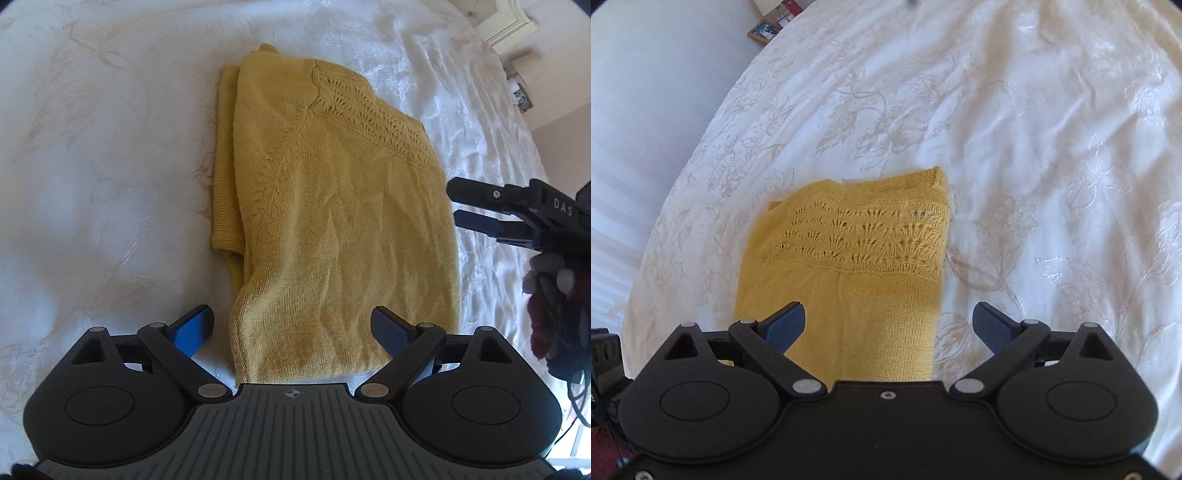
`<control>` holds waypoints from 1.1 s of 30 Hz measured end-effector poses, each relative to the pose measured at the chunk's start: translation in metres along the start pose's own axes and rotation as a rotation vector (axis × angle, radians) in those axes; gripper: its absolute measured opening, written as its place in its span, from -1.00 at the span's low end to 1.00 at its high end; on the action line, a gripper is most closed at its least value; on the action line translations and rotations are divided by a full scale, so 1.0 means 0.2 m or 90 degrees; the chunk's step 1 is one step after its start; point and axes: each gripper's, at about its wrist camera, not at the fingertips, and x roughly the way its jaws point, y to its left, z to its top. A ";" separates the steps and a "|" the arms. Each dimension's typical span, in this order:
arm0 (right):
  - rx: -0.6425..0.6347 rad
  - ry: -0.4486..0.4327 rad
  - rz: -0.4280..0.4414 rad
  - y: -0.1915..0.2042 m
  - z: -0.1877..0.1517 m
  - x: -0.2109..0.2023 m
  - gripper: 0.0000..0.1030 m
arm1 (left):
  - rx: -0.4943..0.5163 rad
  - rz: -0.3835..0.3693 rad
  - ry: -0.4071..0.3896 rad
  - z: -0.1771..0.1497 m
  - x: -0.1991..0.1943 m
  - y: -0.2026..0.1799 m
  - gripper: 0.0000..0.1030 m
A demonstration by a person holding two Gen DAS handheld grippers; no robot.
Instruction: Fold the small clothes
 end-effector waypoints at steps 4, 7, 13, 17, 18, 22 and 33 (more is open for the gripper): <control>0.021 0.047 0.039 -0.04 0.03 0.15 0.91 | 0.004 -0.020 0.007 0.04 0.08 0.00 0.89; 0.034 0.058 0.074 -0.04 0.06 0.23 0.95 | 0.003 -0.037 0.005 0.09 0.13 -0.01 0.99; 0.038 0.053 0.110 0.02 0.13 0.35 1.00 | 0.023 -0.038 -0.003 0.16 0.19 -0.06 0.99; 0.049 0.041 0.126 0.00 0.15 0.36 1.00 | 0.032 -0.025 -0.012 0.14 0.19 -0.09 0.99; 0.050 0.040 0.131 -0.01 0.15 0.35 1.00 | 0.034 -0.025 -0.014 0.13 0.19 -0.09 0.99; 0.023 0.038 0.139 -0.03 0.09 0.30 1.00 | 0.011 -0.052 -0.017 0.09 0.16 -0.06 0.98; 0.000 0.052 0.076 -0.02 0.08 0.19 -0.12 | -0.098 -0.110 0.002 0.13 0.13 0.08 -0.61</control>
